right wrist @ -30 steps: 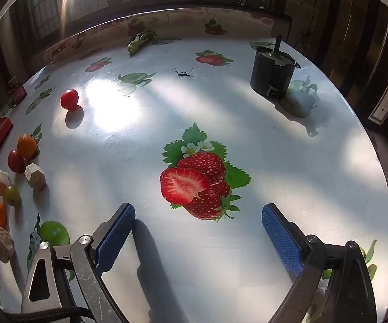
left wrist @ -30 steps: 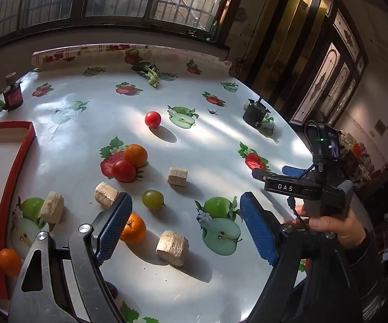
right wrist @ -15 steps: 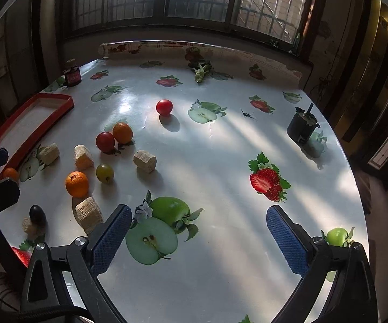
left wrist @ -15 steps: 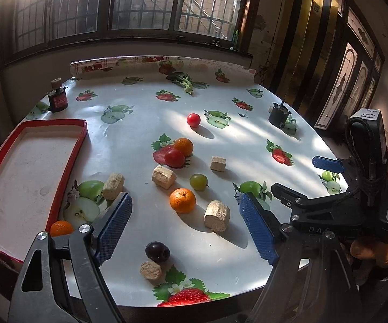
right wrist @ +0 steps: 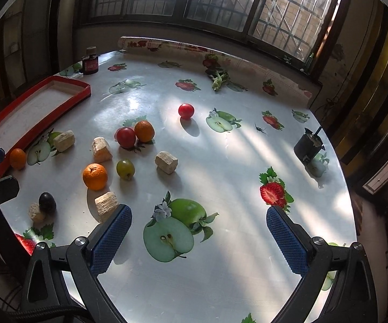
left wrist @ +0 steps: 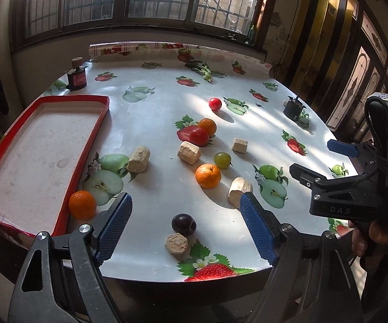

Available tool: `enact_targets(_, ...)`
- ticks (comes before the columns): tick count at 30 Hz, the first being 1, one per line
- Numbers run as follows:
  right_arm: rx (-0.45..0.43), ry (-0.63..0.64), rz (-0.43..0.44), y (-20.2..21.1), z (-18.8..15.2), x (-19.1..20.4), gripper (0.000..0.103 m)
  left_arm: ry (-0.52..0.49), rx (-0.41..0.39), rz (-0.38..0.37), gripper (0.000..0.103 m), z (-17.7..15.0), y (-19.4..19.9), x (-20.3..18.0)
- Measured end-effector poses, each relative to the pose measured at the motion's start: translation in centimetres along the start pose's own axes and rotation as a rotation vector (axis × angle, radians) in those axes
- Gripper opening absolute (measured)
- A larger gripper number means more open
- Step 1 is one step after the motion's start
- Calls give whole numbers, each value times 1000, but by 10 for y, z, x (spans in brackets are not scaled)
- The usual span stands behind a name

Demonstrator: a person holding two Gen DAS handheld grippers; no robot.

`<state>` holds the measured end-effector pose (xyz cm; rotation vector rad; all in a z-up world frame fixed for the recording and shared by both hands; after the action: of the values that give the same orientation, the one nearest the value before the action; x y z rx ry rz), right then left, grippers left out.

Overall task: Organize fruits
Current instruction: 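Move left tool toward the round beige cookie while right tool approaches a beige cylinder block, then close left tool on the beige cookie while right tool closes on the beige block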

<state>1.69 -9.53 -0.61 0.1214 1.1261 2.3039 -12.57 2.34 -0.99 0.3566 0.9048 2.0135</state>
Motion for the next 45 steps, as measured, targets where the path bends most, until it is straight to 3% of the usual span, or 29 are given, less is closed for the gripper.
enact_targets(12, 5, 27, -13, 0, 1, 6, 101, -21, 22, -29, 83, -2, -2, -8)
enact_targets(30, 14, 33, 7, -3, -3, 12, 101, -31, 72, -14, 83, -15, -12, -3)
enact_targets(38, 34, 57, 164, -11, -10, 30, 97, -23, 105, -11, 83, -22, -22, 6)
enact_targets(43, 73, 78, 250, -24, -14, 45, 80, -50, 132, 11, 82, -25, -32, 7)
enact_targets(45, 87, 70, 294, -31, -15, 50, 72, -61, 140, 17, 78, -26, -37, 8)
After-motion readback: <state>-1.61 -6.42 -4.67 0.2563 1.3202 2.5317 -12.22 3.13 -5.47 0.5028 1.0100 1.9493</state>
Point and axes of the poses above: each gripper's, at about its wrist camera, not at the fingertips, and y roughly against the way its jaws point, x to its left, z to its top, the point moved 4 cm from there along -y, roughly the way its jaws point, and after that the axes turned 7 degrees about z, right-handed, at the moved point
